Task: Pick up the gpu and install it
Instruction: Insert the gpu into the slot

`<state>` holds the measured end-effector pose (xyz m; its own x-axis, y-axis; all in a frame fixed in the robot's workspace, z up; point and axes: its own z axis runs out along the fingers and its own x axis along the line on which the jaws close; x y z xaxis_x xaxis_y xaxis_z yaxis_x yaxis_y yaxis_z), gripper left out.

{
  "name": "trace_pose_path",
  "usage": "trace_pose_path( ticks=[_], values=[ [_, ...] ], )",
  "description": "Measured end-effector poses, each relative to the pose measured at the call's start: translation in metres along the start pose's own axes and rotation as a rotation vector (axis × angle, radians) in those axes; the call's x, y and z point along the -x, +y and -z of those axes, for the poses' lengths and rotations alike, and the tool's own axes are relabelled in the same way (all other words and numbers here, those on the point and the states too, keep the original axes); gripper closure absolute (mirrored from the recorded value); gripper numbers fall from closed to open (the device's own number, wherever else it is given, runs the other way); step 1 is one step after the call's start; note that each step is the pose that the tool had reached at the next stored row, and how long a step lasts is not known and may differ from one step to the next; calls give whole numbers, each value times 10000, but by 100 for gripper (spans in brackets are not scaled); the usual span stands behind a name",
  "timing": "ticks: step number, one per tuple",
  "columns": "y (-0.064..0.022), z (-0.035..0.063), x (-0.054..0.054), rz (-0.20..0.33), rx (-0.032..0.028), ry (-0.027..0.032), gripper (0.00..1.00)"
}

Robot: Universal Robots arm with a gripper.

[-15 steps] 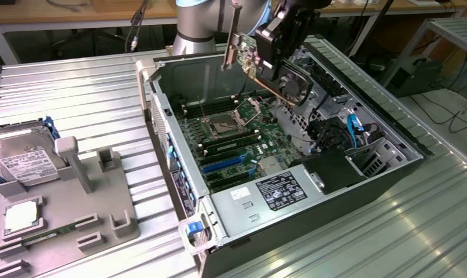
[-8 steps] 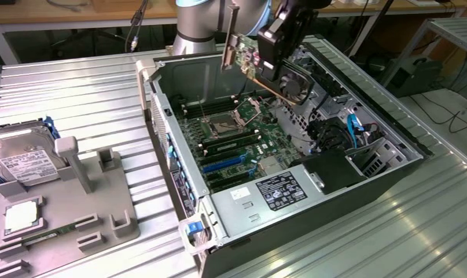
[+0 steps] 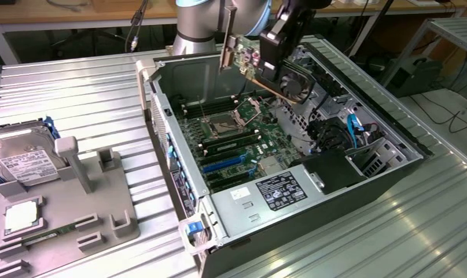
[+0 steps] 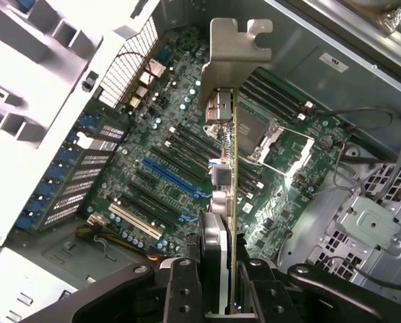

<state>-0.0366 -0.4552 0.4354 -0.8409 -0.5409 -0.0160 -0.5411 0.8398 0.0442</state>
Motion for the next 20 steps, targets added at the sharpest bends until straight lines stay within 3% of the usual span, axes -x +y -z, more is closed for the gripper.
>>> trace_pose_path(
  ticks=[20],
  values=[
    [-7,0,-4,1816,45,69,72]
  ],
)
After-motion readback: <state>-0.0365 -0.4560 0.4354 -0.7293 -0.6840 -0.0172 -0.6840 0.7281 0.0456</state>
